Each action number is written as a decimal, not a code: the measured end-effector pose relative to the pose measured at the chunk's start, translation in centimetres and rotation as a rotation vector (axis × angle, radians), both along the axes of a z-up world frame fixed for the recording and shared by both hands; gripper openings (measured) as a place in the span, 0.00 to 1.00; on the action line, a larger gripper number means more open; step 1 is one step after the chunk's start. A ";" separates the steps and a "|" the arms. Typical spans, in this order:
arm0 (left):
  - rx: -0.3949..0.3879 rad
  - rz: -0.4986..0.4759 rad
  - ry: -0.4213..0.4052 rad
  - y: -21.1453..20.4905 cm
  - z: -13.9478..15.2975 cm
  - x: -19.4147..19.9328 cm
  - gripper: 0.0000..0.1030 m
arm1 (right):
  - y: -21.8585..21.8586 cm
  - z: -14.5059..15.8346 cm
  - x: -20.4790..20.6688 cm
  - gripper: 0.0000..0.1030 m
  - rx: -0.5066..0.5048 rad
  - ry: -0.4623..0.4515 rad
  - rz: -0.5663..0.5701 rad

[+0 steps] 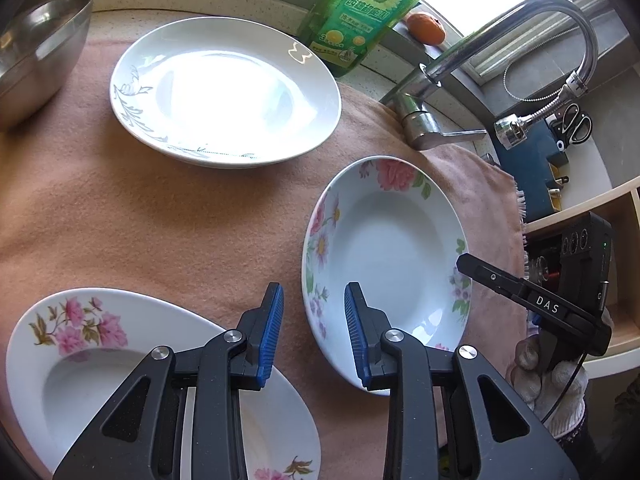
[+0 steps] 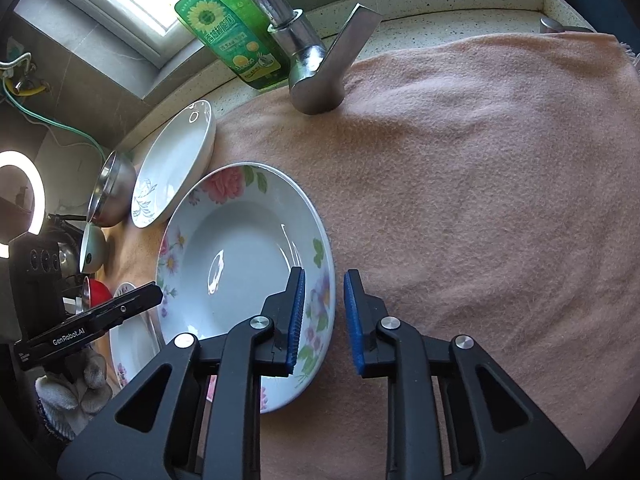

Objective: Organize plates and bowls

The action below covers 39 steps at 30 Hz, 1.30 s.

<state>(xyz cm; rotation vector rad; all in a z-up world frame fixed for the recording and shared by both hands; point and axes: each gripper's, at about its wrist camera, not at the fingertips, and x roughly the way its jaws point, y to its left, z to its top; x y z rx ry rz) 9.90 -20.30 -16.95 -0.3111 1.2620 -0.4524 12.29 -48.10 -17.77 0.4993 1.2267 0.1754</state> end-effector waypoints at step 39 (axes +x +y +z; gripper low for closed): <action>0.014 -0.011 -0.068 0.8 2.2 -1.4 0.11 | 2.7 3.6 -1.3 0.13 -0.045 -0.058 0.049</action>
